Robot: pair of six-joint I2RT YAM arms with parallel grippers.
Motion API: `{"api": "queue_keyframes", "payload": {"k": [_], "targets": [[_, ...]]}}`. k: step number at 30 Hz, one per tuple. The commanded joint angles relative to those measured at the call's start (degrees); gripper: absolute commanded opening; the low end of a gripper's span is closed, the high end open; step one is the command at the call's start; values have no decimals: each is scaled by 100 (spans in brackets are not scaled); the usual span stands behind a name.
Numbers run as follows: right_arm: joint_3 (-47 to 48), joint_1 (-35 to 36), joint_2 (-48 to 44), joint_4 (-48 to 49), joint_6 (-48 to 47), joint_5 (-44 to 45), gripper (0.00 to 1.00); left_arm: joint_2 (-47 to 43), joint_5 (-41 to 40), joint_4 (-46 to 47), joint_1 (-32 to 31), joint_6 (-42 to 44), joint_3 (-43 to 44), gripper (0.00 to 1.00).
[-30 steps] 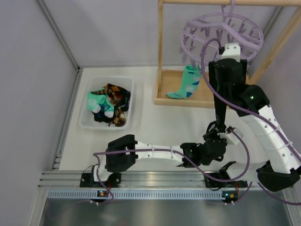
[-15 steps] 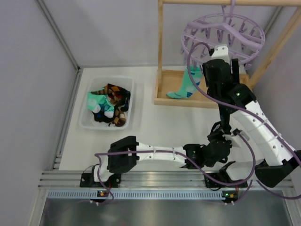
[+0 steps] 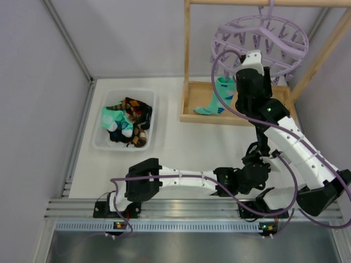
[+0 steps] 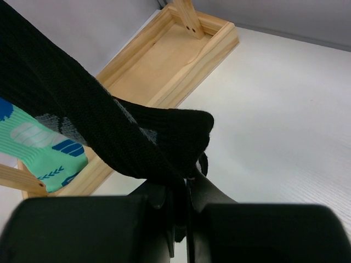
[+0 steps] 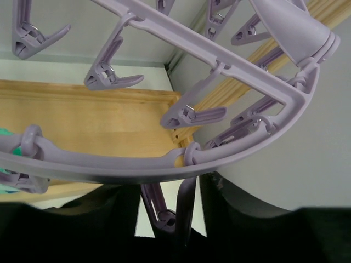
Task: Remove the socks clipped to the hanger
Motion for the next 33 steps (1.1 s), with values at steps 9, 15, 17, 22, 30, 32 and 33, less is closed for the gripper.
{"api": "queue_keyframes", "payload": {"k": [9, 15, 17, 22, 30, 32, 33], "targets": [[49, 52, -82, 314, 95, -29, 15, -95, 345, -6, -113, -550, -158, 0], [-91, 26, -257, 148, 410, -432, 44, -830, 57, -15, -34, -1217, -999, 0], [-127, 17, -328, 86, 525, -530, 50, -1191, -49, -119, 36, -1463, -1334, 0], [-364, -36, -749, 68, 771, -846, 63, -2440, -155, -1165, 563, -2729, -2293, 0], [-777, -36, -1741, -99, 1202, -1470, 73, -4971, 73, -3494, 2223, -4163, -3216, 0], [-987, -36, -2006, -3, 1316, -1619, 73, -5421, 476, -3757, 3031, -4163, -3174, 0], [-1058, -36, -2242, 24, 1360, -1681, 73, -5517, 582, -3837, 3617, -4102, -3112, 0]]}}
